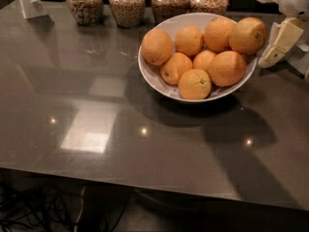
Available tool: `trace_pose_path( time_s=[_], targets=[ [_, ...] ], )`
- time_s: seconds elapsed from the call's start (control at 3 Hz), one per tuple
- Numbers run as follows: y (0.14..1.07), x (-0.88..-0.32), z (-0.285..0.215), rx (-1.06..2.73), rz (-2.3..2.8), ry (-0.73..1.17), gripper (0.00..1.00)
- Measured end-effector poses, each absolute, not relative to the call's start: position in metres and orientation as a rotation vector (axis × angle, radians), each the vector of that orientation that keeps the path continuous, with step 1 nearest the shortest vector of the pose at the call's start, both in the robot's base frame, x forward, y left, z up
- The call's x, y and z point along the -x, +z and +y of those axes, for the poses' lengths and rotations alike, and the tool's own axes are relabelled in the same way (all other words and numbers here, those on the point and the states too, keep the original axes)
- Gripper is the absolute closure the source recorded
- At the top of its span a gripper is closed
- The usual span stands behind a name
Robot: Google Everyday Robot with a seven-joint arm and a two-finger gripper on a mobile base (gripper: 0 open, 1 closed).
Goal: Pick orange from white bowl
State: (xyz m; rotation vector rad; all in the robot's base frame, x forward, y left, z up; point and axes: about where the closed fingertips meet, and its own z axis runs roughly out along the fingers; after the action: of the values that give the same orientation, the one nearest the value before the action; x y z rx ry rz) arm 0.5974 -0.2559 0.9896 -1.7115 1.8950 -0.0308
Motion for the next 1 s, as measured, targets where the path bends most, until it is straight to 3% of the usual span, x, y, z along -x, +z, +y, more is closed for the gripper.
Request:
trace_pose_path(
  time_s=[0.33, 0.67, 1.0],
  targets=[
    [0.976, -0.607, -0.250, 1.723, 1.895, 0.020, 0.06],
    [0.965, -0.611, -0.245, 1.733, 1.897, 0.058, 0.20],
    [0.964, -0.611, -0.245, 1.734, 1.898, 0.063, 0.41]
  ],
)
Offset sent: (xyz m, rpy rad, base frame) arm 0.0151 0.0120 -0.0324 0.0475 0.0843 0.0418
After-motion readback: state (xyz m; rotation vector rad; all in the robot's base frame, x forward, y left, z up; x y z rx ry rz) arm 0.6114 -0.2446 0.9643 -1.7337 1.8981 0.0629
